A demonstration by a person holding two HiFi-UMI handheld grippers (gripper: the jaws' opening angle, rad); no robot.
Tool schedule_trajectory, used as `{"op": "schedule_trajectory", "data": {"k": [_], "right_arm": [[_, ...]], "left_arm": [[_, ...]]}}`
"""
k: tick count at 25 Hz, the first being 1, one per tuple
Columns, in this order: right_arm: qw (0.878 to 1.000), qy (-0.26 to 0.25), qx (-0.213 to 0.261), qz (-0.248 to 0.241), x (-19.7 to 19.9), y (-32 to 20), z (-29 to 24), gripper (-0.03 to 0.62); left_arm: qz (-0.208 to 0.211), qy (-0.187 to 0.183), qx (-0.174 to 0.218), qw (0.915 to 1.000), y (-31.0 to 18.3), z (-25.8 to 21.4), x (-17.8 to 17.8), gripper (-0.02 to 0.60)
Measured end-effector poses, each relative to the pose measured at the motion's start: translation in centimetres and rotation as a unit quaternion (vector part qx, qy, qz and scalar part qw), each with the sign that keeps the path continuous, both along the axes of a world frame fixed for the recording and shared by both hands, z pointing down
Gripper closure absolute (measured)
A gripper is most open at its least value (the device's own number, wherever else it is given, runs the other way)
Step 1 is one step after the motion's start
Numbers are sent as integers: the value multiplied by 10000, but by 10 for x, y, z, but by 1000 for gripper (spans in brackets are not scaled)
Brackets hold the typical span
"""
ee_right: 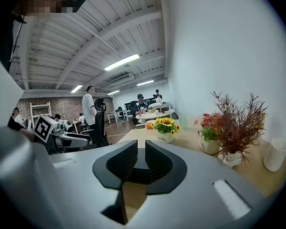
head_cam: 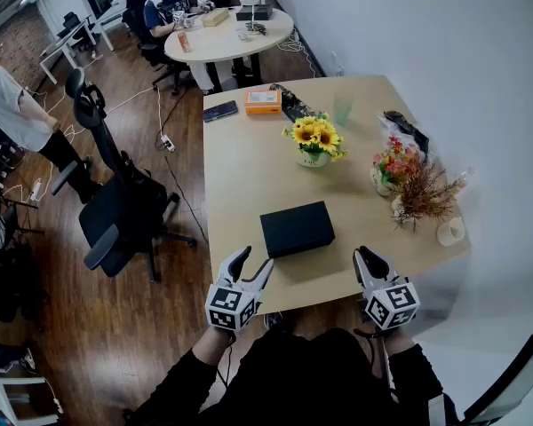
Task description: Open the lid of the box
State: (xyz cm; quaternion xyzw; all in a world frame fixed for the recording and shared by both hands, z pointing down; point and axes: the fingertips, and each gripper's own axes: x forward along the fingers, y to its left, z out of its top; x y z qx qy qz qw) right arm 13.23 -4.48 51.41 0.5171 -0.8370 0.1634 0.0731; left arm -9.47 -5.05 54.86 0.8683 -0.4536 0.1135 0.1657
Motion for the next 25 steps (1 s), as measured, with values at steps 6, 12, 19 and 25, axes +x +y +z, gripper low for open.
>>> {"op": "schedule_trajectory", "data": {"k": [6, 12, 19, 25], "right_arm": [[9961, 18, -688, -560, -30, -66, 47, 491], [9895, 19, -1074, -963, -36, -114, 73, 457], [9808, -224, -1474, -1258, -46, -134, 93, 413], [9721, -201, -1899, -1366, -53, -131, 121, 367]], "left_arm": [[16, 222, -952, 9952, -51, 56, -4, 320], [-174, 407, -1397, 9892, -68, 78, 7, 268], [-266, 399, -1702, 9842, -84, 96, 20, 267], [-290, 201, -1763, 9837, -89, 106, 27, 264]]}}
